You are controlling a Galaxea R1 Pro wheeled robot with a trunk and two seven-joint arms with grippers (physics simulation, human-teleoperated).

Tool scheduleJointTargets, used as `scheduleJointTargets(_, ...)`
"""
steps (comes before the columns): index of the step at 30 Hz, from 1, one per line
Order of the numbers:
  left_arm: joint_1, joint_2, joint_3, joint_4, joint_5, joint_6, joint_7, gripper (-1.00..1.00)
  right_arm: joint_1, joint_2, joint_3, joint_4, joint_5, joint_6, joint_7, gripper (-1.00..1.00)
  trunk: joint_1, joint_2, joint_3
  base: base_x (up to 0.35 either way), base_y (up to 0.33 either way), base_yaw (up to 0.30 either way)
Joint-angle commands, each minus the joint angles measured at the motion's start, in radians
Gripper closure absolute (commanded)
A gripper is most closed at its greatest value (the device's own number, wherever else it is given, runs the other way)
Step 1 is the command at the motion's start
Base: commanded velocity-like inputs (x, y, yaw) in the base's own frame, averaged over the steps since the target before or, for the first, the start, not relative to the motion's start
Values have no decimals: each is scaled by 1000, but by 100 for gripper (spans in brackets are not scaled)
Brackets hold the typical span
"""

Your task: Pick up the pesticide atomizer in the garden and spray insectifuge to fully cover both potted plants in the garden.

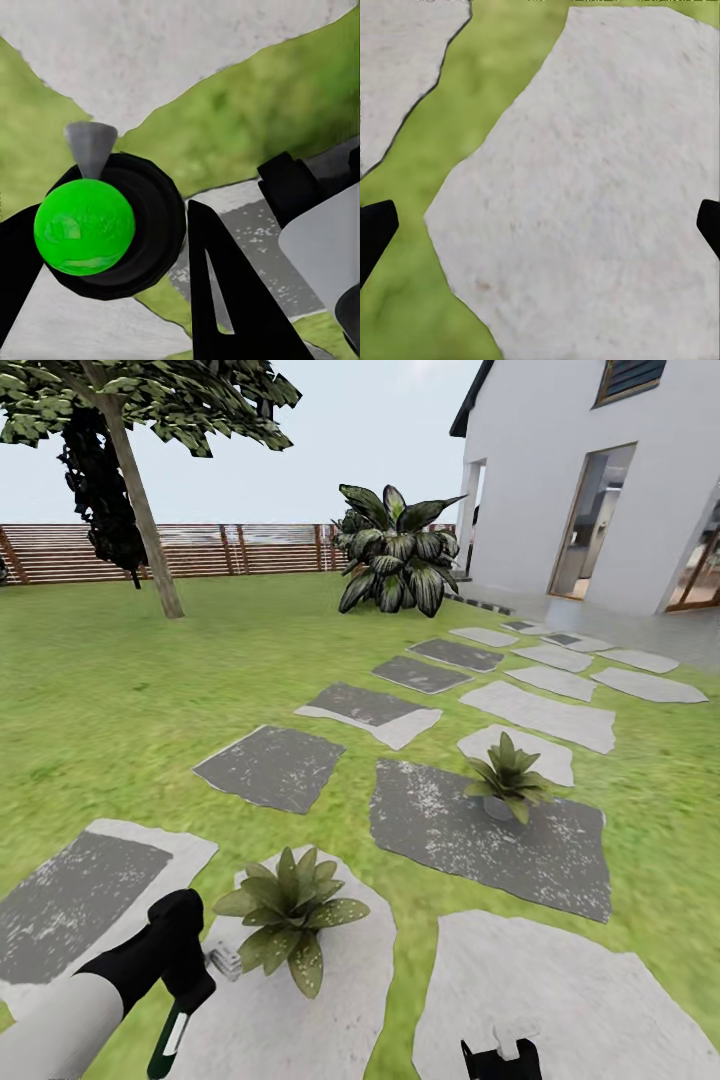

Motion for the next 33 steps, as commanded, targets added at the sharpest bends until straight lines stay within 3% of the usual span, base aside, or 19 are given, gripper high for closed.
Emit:
scheduleJointTargets(1, -2, 0, -3, -2, -9, 6, -10, 100, -1, 0, 3, 1, 3, -3, 0, -100, 0, 0, -1, 126, 161, 0)
scheduleJointTargets(12, -3, -12, -6, -11, -9, 7, -10, 100, -1, 1, 2, 1, 2, -3, 0, -100, 0, 0, -1, 97, 122, -12)
scheduleJointTargets(21, -1, -13, -11, -8, -9, -6, -12, 100, -1, 1, 2, 1, 2, -3, 0, -100, 0, 0, -1, 1, 1, -271)
scheduleJointTargets(24, 4, 0, -7, -2, -9, -7, -13, 100, -1, 1, 2, 1, 2, -3, 0, -100, 0, 0, -1, -5, 0, -74)
scheduleJointTargets(33, 6, -7, -5, -1, -9, -6, -12, 100, -1, 1, 3, 1, 2, -3, 0, -100, 0, 0, -1, -204, 131, -6)
